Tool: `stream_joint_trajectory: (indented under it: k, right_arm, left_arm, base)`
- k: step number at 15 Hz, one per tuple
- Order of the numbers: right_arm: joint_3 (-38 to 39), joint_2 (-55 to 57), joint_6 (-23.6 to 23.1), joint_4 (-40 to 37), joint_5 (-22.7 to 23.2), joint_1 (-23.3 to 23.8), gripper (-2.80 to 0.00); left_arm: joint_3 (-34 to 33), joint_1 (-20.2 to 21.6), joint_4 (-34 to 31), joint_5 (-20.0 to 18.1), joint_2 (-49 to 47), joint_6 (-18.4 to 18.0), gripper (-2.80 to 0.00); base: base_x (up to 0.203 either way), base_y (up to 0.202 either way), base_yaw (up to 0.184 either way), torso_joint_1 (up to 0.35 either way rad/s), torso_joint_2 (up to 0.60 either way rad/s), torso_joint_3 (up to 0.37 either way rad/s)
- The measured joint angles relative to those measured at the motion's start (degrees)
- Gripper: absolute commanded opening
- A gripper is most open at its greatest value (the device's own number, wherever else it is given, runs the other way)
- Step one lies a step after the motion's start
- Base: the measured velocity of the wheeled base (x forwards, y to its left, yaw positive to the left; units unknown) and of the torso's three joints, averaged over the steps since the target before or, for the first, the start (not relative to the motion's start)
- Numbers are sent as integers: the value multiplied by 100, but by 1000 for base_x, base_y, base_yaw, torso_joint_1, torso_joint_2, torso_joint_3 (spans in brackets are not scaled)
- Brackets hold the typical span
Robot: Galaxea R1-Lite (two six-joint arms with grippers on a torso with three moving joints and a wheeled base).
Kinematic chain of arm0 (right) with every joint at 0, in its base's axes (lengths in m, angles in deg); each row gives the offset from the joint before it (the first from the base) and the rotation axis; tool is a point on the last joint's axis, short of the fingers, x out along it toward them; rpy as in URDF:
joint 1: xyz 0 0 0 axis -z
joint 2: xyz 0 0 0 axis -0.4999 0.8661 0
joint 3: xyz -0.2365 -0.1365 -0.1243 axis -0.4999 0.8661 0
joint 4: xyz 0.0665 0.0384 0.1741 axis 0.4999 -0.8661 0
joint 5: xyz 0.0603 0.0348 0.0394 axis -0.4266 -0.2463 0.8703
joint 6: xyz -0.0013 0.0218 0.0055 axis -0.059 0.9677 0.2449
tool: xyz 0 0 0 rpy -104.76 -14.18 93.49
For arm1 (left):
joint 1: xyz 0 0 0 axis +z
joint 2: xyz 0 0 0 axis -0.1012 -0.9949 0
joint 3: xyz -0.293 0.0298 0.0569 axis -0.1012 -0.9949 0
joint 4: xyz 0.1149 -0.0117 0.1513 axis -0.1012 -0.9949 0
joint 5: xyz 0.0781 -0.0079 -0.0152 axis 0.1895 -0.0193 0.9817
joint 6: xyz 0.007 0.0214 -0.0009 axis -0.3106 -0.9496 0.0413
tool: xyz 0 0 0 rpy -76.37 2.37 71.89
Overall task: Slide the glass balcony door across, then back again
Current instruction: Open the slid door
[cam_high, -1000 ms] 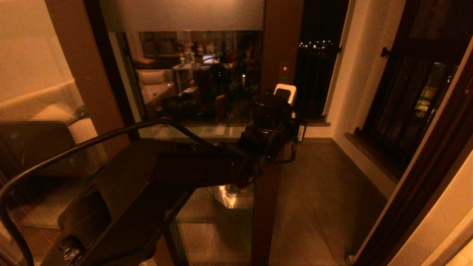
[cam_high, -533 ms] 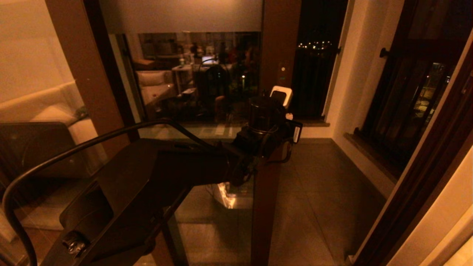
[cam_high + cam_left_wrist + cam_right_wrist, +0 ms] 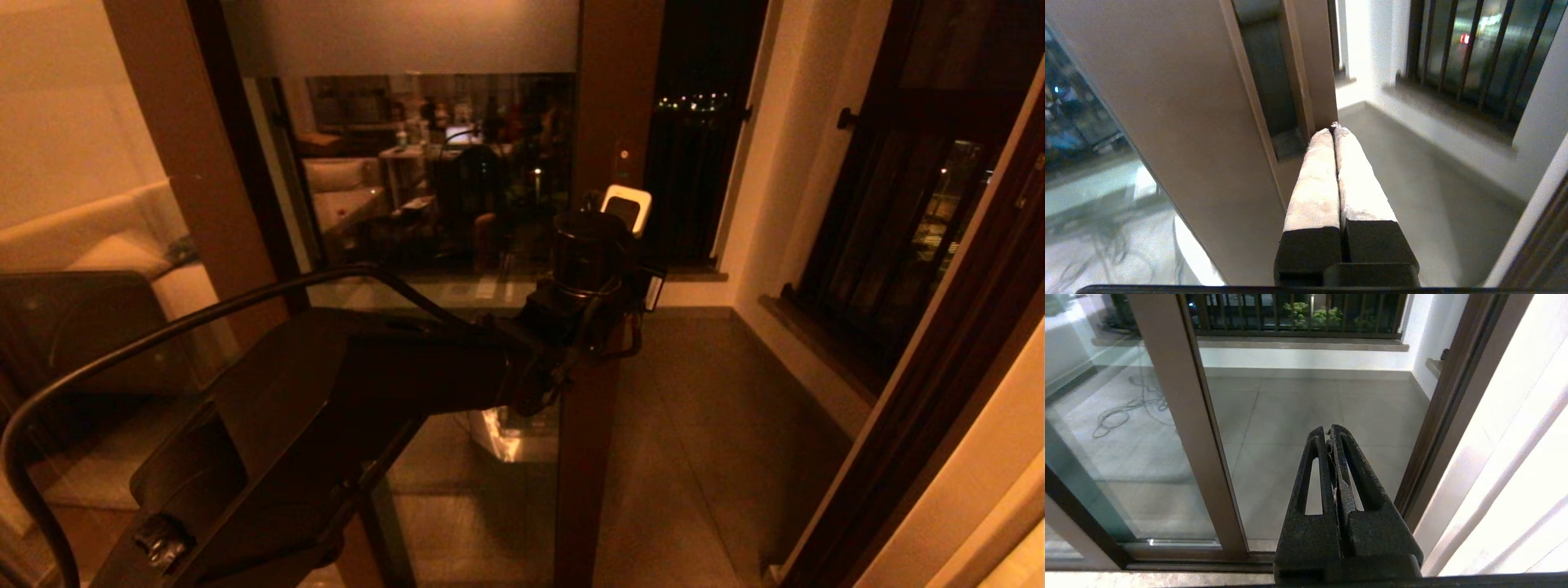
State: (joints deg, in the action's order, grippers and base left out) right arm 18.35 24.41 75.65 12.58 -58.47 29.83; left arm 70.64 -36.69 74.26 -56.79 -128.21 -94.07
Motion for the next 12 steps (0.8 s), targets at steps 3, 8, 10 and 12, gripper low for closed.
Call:
stream_joint_trajectory:
  k: [3, 8, 10, 12]
  right_arm:
    - [0, 0, 0, 4, 2, 0, -280]
    - [0, 0, 0, 1, -1, 0, -280]
    - [0, 0, 0, 1, 0, 0, -280]
    - [0, 0, 1, 1, 1, 0, -280]
  left_arm:
    - [0, 0, 21, 61, -21, -2, -280]
    - [-1, 2, 30, 223, -23, 6, -280]
    - [-27, 2, 28, 236, 4, 23, -280]
    - [-110, 2, 72, 241, 57, 44, -280]
  base:
    - [0, 0, 0, 0, 0, 0]
    - [0, 0, 0, 0, 0, 0]
    - [0, 0, 0, 0, 0, 0]
    - [0, 0, 0, 0, 0, 0]
